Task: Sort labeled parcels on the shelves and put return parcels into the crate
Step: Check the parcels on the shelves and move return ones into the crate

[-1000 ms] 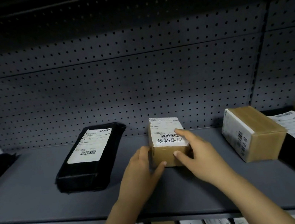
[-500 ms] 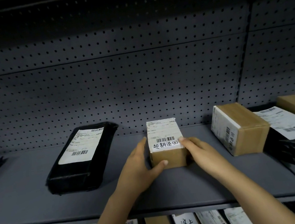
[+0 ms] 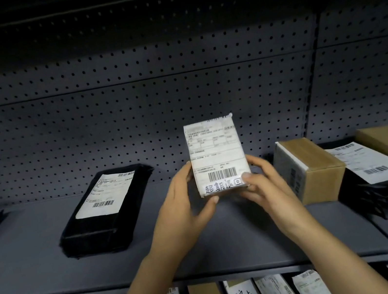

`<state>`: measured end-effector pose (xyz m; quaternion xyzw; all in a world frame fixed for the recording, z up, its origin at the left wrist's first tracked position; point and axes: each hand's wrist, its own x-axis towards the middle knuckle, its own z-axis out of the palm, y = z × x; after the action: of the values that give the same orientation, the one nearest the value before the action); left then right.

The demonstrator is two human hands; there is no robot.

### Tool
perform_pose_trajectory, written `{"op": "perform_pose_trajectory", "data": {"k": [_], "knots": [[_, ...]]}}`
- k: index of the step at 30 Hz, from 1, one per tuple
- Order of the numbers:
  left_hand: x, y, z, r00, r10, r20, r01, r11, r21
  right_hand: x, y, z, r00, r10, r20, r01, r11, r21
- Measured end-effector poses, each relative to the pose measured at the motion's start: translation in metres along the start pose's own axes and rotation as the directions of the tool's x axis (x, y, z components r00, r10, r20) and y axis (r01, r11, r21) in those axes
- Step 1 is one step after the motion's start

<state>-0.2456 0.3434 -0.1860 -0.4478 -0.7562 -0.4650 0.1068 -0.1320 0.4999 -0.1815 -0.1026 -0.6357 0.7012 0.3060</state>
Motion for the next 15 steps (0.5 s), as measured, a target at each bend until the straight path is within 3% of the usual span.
{"op": "perform_pose_trajectory", "data": {"k": [4,7,15], "knots": [[0.007,0.02,-0.014,0.979,0.19,-0.068,-0.17,0.959,0.228,-0.003,-0.015,-0.003,0.988,-0.139,-0.068,0.145,0.984,0.101],[0.012,0.028,-0.018,0.954,0.267,-0.135,-0.199,0.903,0.38,-0.006,-0.026,-0.005,0.968,-0.231,-0.095,0.242,0.963,0.117],[0.017,0.038,-0.018,0.911,0.365,-0.194,-0.238,0.846,0.476,-0.01,-0.039,-0.015,0.937,-0.329,-0.118,0.342,0.933,0.109]]}}
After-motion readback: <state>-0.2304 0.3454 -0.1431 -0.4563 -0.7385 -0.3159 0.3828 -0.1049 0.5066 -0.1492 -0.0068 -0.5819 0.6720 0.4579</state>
